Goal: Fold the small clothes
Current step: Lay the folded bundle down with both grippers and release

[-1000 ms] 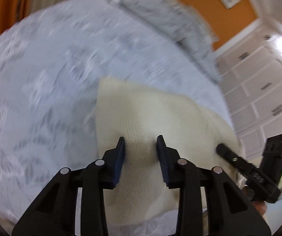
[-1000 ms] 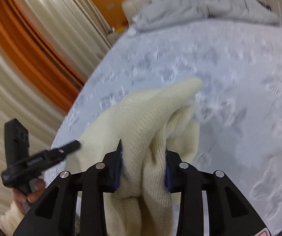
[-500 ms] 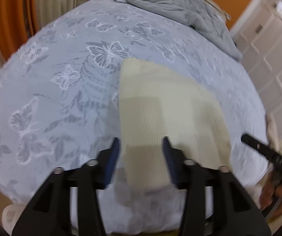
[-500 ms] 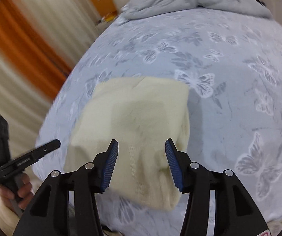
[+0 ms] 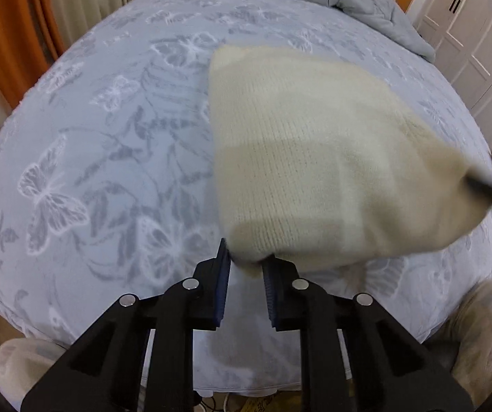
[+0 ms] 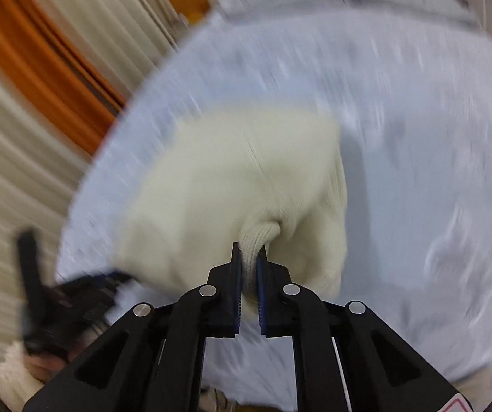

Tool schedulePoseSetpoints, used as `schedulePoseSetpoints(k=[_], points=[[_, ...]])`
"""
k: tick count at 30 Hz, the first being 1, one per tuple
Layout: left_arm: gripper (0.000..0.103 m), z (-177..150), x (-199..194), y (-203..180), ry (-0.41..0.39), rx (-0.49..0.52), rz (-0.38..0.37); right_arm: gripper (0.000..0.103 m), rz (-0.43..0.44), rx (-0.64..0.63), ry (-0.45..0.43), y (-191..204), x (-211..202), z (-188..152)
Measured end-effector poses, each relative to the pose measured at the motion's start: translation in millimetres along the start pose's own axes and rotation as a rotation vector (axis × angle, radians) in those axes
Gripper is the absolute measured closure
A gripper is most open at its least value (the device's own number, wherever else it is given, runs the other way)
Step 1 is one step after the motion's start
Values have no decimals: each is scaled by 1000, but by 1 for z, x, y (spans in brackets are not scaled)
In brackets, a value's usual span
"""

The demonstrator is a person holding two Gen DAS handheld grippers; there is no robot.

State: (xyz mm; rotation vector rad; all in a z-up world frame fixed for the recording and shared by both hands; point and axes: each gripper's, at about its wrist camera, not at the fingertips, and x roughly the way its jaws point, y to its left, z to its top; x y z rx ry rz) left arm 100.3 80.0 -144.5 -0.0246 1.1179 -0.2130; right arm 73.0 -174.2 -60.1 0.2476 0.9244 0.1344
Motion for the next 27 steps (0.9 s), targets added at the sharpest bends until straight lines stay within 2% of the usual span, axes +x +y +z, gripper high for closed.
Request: schedulePoseSetpoints(k=[2, 4, 6, 8, 10, 13, 15, 17, 19, 20, 23, 27], points=[[85, -1, 1, 0, 8, 13, 26, 95, -28, -15, 0, -10, 4, 5], [82, -5, 9, 2, 37, 4, 42, 96, -132, -1, 184, -48, 59, -15], [82, -11, 20, 2, 71, 1, 42, 96, -151, 37, 293, -69, 94, -40], [82, -14, 21, -2, 72, 12, 54, 95, -149, 52, 242, -64, 81, -40], [82, -15, 16, -5, 62, 26, 70, 88, -113, 99, 183, -55, 58, -35], [82, -16, 4, -3, 44, 18, 62, 86, -78, 87, 94, -35, 23, -32], [82, -18, -3, 0, 38, 6, 66, 86, -70, 70, 97, -29, 20, -37], [82, -18, -7, 2, 34, -8, 66, 86, -80, 71, 133, -34, 35, -43], [80, -20, -11, 0, 28, -6, 74, 86, -125, 76, 242, -49, 68, -54], [80, -21, -13, -2, 25, -2, 81, 85, -141, 80, 265, -55, 77, -57], [80, -24, -25, -10, 19, 5, 85, 83, -113, 131, 197, -53, 53, -52], [74, -24, -46, -24, -2, 15, 82, 83, -119, 92, 80, -33, 3, -48]])
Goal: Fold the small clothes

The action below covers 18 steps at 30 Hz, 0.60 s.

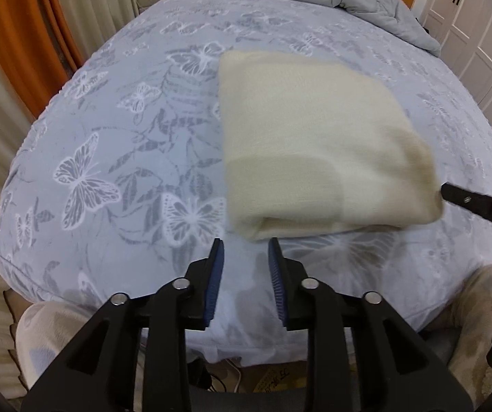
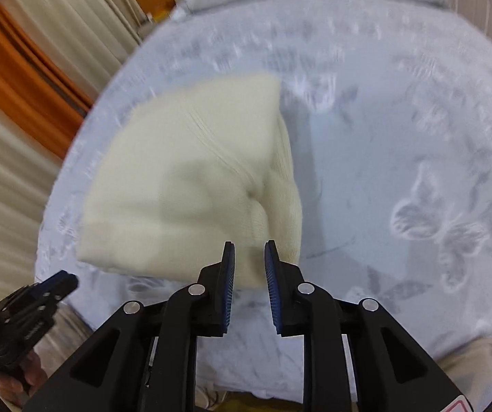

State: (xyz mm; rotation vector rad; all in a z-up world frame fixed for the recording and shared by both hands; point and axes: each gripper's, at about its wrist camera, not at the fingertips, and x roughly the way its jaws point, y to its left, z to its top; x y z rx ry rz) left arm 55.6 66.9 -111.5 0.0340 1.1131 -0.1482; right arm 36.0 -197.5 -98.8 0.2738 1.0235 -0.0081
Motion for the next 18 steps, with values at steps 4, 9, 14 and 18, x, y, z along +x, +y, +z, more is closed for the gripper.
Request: schedulePoseSetpoints(k=[4, 9, 14, 18], points=[[69, 0, -17, -17, -10, 18, 8, 83, 19, 0, -53, 8, -34, -9], [67, -3, -35, -34, -27, 34, 24, 72, -22, -16, -84, 22, -60, -35], [41, -12, -49, -48, -77, 48, 42, 48, -64, 9, -148, 26, -72, -62], [28, -21, -56, -59, -116, 69, 66, 42, -89, 20, -151, 29, -69, -80]])
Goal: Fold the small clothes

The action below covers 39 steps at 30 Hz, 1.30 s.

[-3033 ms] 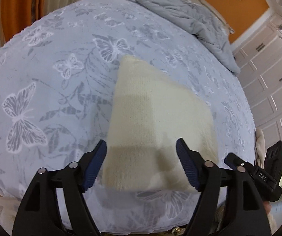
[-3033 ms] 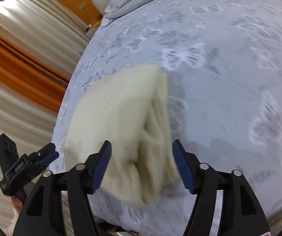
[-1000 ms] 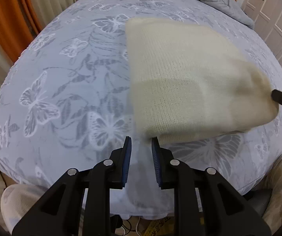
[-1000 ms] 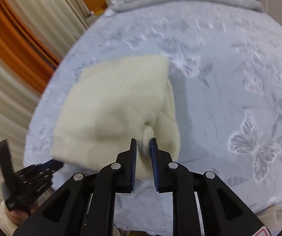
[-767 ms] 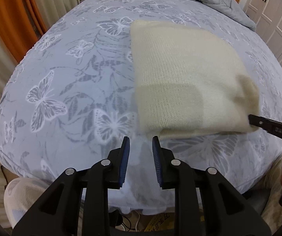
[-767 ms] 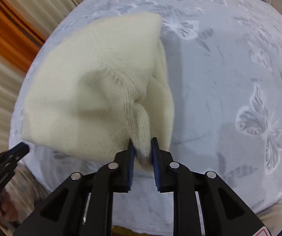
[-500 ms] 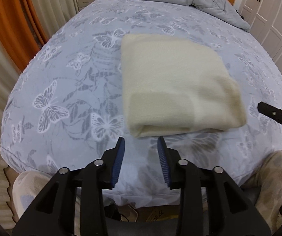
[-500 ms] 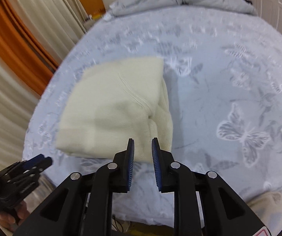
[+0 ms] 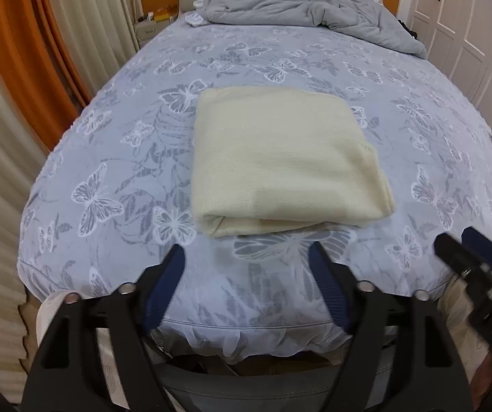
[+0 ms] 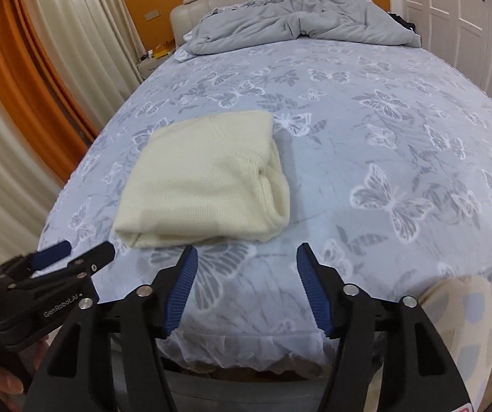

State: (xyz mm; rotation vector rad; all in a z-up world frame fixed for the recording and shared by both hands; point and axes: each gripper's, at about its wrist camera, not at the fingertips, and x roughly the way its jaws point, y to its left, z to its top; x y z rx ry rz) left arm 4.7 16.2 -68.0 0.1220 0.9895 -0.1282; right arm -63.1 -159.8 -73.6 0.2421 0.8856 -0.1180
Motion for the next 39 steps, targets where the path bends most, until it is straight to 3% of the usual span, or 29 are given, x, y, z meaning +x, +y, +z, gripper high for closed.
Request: schedulePoseSetpoints(k=[5, 13, 23, 39], points=[[18, -9, -6, -12, -28, 19, 31, 37, -16, 15, -11, -3, 1, -13], [18, -26, 2, -22, -59, 9, 19, 33, -81, -25, -65, -8, 4, -30], [18, -52, 32, -28, -50, 38, 58, 33, -110, 7, -36, -14, 27, -43], [18, -53, 35, -14, -43, -24, 69, 32, -124, -40, -30, 5, 30, -50]])
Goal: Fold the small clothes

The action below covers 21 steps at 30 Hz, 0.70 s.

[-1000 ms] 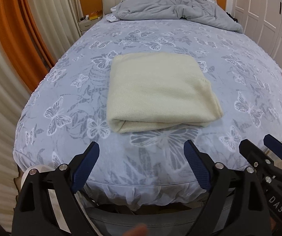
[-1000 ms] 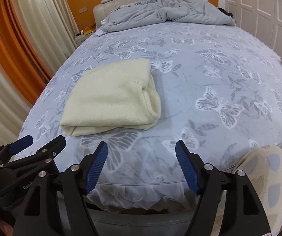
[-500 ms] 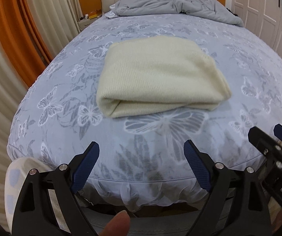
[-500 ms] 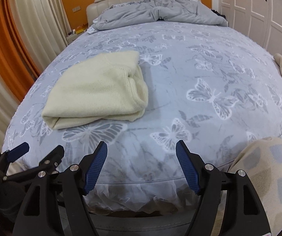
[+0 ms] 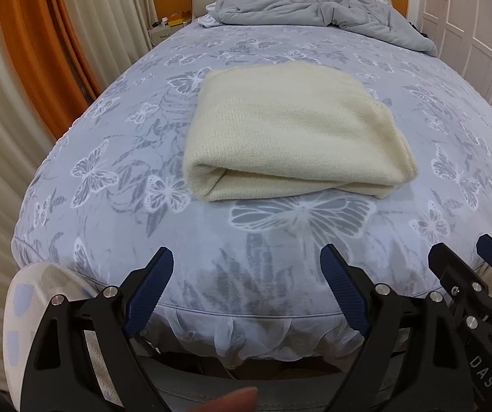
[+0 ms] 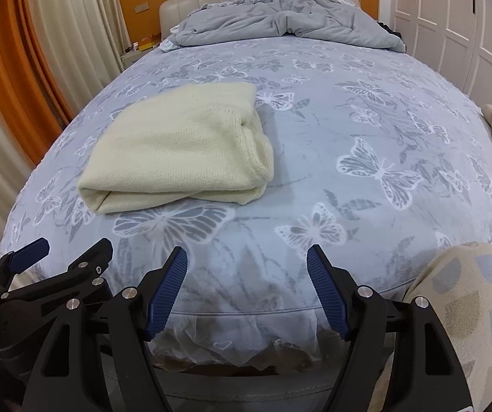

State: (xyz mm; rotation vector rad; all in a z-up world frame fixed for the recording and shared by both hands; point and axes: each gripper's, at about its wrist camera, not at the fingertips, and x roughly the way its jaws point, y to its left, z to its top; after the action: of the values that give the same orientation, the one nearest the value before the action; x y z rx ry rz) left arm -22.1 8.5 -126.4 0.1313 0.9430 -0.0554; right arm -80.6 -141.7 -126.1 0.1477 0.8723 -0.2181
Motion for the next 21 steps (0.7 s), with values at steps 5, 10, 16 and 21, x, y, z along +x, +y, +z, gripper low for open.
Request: schedulePoseSetpoints(k=[5, 10, 16, 21], points=[[19, 0, 0, 0, -2, 1, 4, 32, 1, 2, 5, 0, 1, 0], [20, 0, 0, 0, 4, 4, 7, 32, 5, 13, 17, 1, 2, -1], [25, 0, 1, -1, -8, 12, 19, 32, 4, 16, 27, 1, 5, -2], [26, 0, 5, -3, -8, 13, 23, 32, -2, 25, 36, 1, 10, -3]])
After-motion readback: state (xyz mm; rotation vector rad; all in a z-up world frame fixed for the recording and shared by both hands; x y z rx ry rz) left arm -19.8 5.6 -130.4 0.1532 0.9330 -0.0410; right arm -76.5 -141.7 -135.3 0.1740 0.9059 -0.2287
